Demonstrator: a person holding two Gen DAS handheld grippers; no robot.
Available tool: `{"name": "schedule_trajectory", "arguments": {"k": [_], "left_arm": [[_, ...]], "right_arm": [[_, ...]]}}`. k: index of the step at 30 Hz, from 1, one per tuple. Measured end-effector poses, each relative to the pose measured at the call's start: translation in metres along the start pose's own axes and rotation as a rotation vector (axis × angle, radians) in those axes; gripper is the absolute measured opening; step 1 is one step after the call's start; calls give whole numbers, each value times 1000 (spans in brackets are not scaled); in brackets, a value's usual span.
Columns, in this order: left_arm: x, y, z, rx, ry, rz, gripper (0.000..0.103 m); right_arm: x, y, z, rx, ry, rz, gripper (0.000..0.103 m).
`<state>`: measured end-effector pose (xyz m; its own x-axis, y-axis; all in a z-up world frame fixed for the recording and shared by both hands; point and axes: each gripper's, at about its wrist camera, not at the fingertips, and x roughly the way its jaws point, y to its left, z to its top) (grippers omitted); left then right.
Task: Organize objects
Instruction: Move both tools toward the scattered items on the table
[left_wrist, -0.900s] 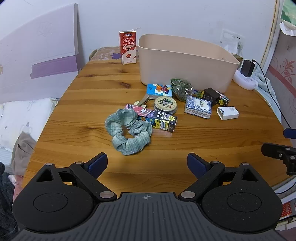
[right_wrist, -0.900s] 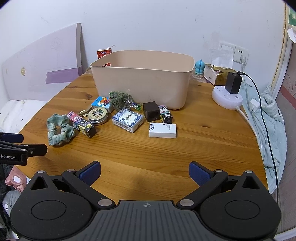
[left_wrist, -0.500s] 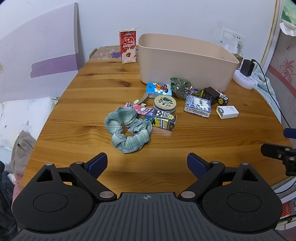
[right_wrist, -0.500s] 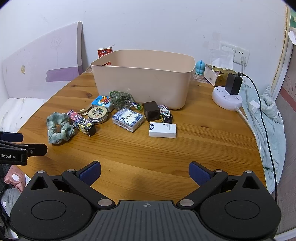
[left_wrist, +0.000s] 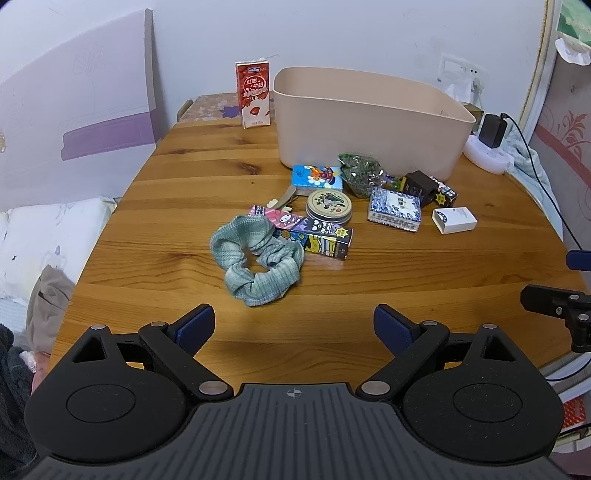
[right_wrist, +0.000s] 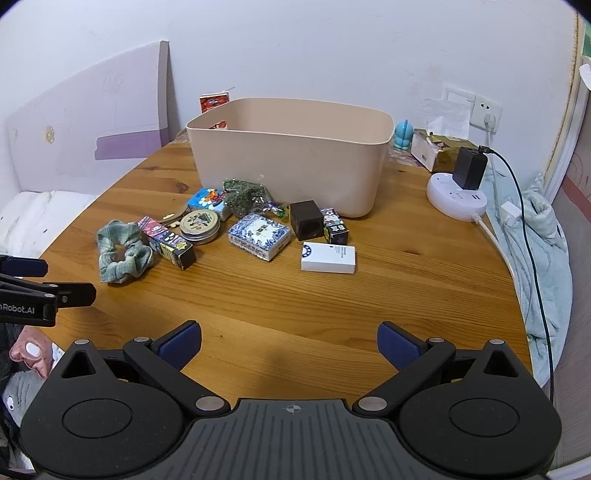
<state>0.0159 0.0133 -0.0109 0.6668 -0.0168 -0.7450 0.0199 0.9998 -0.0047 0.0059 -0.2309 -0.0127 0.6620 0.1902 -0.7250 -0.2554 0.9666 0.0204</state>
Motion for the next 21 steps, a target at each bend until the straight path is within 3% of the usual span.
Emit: {"name": "schedule_trajectory", "arguments": {"k": [21], "left_arm": [[11,7,11,-13,4,11,95]], "right_arm": [[13,-8,10,-6,2,-33,103]]}}
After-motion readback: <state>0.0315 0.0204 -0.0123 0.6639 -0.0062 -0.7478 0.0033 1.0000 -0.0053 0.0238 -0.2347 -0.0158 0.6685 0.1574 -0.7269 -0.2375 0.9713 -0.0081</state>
